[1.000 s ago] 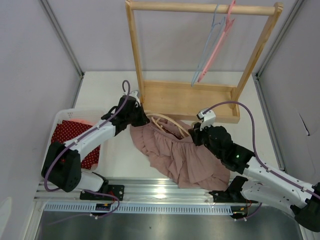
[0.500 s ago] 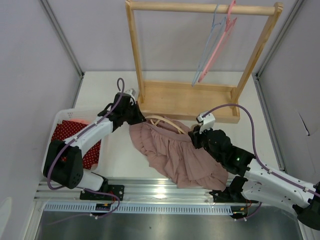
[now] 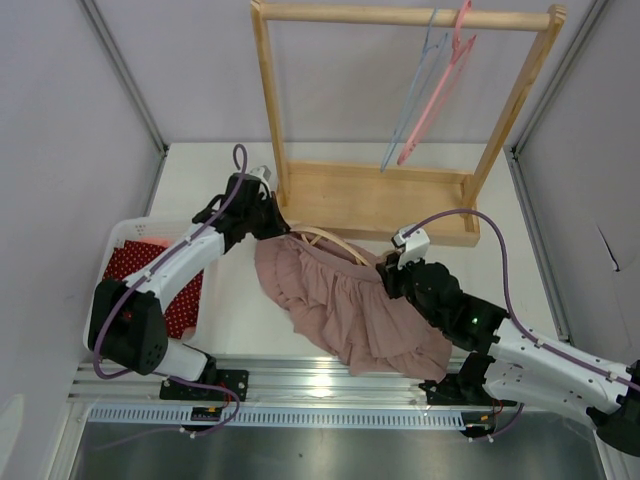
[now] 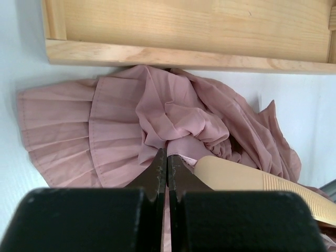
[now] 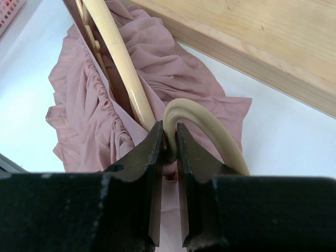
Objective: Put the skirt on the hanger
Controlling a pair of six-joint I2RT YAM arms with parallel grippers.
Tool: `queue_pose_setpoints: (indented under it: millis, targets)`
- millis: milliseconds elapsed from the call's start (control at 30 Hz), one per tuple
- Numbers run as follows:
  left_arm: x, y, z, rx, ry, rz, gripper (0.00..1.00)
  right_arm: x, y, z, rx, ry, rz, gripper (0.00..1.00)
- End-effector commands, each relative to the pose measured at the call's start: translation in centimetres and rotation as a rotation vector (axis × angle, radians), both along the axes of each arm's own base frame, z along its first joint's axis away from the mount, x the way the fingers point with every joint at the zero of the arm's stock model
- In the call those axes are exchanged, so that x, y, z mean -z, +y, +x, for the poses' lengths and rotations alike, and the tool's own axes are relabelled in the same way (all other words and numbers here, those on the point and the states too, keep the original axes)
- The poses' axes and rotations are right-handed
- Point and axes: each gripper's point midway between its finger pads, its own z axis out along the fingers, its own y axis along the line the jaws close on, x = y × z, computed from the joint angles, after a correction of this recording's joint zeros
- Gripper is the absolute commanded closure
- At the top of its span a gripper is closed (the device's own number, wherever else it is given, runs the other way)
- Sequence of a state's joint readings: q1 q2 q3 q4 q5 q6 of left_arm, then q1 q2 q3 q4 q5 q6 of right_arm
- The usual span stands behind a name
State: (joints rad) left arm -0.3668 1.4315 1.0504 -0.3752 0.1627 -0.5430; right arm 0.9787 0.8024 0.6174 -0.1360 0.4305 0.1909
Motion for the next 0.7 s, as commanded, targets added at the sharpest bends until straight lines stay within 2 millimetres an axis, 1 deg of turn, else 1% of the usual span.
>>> queue_pose_setpoints:
  millis: [0, 67, 233, 400, 600, 667]
  targets:
    - [-3.1, 2.8, 3.0, -0.094, -0.12, 0.077, 1.0, 0.3, -0.7, 0.1, 0.036, -0.013, -0.041, 1.0]
    - [-3.4, 2.8, 3.2, -0.09, -0.122, 0.074, 1.0, 0.2, -0.7, 0.1, 0.04, -0.016, -0.047, 1.0]
    - [-4.1, 3.6, 3.6, -0.103, -0.143, 0.119, 1.0, 0.2, -0.7, 0.1, 0.045, -0.022, -0.059, 1.0]
    - [-3.4, 4.4, 3.9, -0.115, -0.118, 0.121, 1.0, 0.0, -0.5, -0.3, 0.028, -0.03, -0.051, 1.0]
    - [-1.7, 4.1, 4.0, -0.092, -0.076, 0.116, 1.0, -1.1, -0.3, -0.5, 0.014, -0.057, -0.019, 1.0]
    - [-1.0, 4.0, 3.9, -0.09, -0.066, 0.115, 1.0, -1.1, -0.1, -0.6, -0.001, -0.056, -0.023, 1.0]
